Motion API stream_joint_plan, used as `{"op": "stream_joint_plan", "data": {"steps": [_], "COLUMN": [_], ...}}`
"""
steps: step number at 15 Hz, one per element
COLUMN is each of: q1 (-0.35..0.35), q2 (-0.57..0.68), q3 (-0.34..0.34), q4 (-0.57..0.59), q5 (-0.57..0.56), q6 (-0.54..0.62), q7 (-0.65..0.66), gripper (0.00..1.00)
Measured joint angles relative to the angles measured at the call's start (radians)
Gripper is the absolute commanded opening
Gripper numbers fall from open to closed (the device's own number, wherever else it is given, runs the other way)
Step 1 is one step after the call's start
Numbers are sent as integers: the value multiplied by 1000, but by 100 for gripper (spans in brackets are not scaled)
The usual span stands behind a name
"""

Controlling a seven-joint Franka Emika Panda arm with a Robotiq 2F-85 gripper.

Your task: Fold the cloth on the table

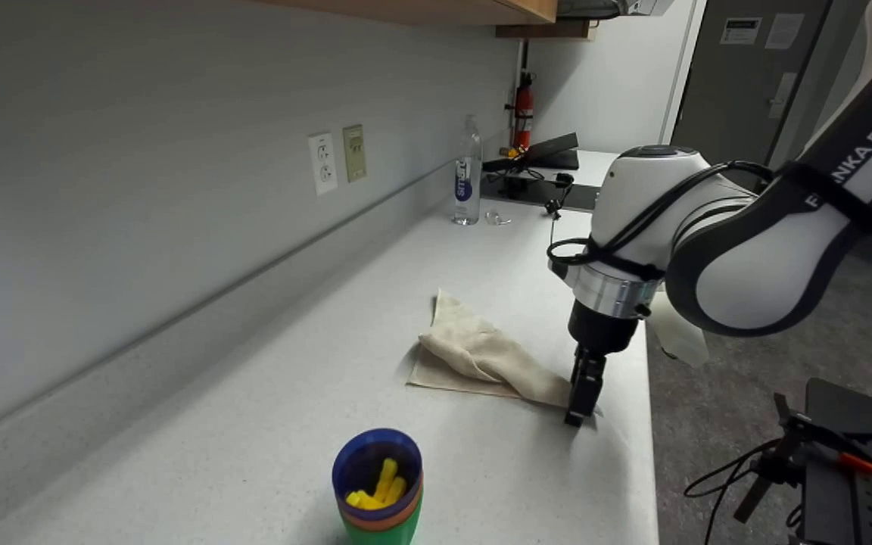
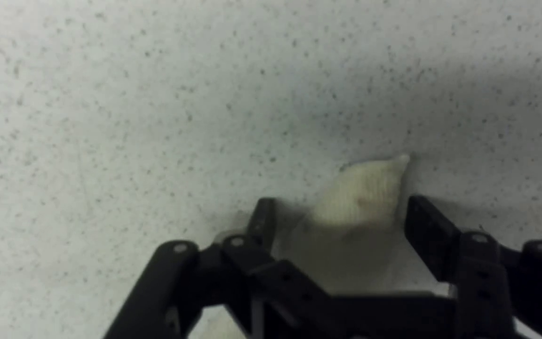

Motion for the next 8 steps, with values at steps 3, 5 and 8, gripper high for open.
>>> {"op": "stream_joint_plan", "data": {"steps": [3,5,8], "q1": [0,1,4], "q2": [3,3,1], "q3": [-3,-11,-33], "q4": [20,28,30], "q5": [-37,-62,-101], "q6": [-1,-1,-4], "q7": [2,7,30], "gripper": [20,4,0]}}
